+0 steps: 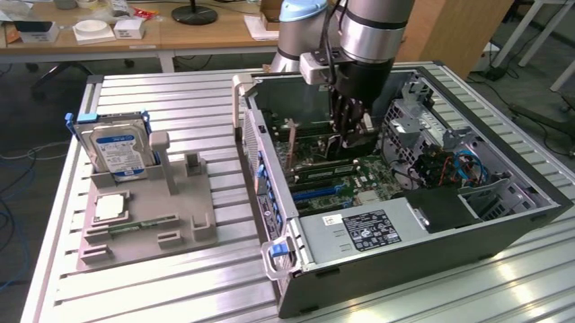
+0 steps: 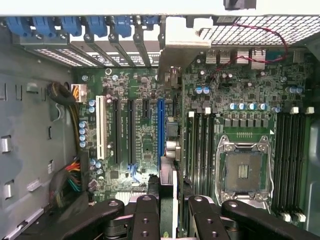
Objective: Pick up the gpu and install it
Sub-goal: 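Insert the gpu into the slot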
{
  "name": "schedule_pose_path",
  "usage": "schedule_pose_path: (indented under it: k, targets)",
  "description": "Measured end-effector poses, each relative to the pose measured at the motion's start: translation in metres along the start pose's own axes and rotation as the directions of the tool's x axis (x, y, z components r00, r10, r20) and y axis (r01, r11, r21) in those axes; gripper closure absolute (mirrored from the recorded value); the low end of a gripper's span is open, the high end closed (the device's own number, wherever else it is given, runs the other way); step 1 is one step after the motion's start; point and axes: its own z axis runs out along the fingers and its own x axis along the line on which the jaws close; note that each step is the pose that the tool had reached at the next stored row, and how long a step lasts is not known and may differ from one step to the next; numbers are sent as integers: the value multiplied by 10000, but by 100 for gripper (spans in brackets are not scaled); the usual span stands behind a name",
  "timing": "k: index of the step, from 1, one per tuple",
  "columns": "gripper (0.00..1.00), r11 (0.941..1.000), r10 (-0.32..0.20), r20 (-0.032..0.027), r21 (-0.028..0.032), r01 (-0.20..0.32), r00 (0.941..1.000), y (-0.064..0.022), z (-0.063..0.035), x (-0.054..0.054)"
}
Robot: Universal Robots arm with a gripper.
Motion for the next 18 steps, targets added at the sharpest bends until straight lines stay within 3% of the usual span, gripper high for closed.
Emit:
schedule_pose_path:
  k: [18]
  targets:
    - [73,10000,-1,-57,1,1,10000,31,80,43]
